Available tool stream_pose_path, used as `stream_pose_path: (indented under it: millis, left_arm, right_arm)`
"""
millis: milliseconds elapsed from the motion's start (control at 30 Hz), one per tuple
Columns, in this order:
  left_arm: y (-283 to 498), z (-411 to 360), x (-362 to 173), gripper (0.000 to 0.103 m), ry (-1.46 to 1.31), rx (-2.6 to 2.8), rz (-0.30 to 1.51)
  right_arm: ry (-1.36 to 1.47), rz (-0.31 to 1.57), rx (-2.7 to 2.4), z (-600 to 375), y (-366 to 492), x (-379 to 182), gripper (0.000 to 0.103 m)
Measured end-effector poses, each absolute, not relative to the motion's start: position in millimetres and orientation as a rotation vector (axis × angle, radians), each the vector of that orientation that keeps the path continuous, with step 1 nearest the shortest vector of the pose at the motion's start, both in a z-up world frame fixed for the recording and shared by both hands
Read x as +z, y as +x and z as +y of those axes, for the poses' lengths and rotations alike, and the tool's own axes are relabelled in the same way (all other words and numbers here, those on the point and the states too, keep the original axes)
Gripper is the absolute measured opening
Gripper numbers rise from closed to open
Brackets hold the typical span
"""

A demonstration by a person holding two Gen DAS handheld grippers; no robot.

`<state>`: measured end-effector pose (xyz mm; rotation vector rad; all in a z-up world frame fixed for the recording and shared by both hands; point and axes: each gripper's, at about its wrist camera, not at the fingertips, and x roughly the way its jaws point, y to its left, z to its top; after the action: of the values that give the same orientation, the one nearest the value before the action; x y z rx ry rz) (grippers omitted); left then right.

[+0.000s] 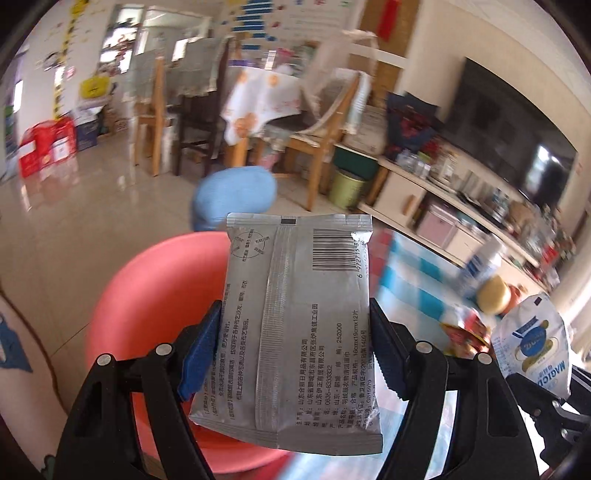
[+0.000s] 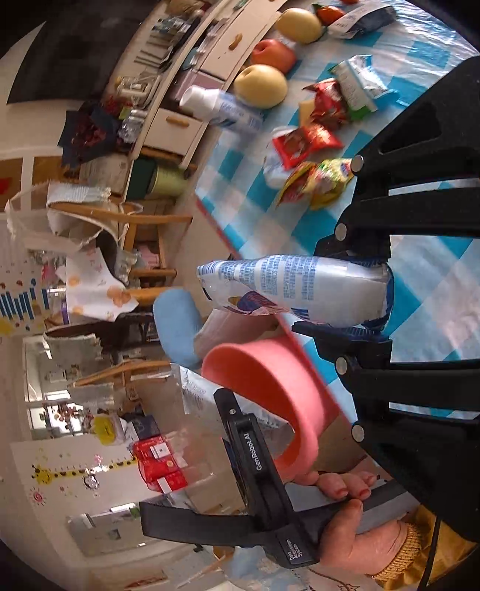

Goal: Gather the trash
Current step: 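Carry both items over the pink bucket and open both tools to drop them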

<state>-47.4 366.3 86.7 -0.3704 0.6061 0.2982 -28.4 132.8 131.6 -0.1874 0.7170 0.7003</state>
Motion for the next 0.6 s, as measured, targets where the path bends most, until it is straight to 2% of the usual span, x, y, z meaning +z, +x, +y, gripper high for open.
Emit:
stream_pose_path:
  millis: [433, 500, 567, 600]
  left_arm:
    - [-50, 456, 58, 0.075, -0.534, 0.432, 0.637]
    - [-51, 458, 56, 0.076, -0.54, 0.439, 0.628]
    - [-51, 460, 56, 0.086, -0.548, 0.45, 0.617]
    - [-51, 460, 57, 0.087, -0.55, 0.454, 0.609]
  right_arm:
    - [-0.327, 0.716, 0.865, 275, -9, 119, 0.027]
    - [-0.347, 0.73, 0.86, 287, -7, 111, 0.034]
    - [-0.344, 0.732, 0.827, 288, -4, 107, 0.061]
    - [-0.323, 0.726, 0.816, 284, -4, 107, 0.064]
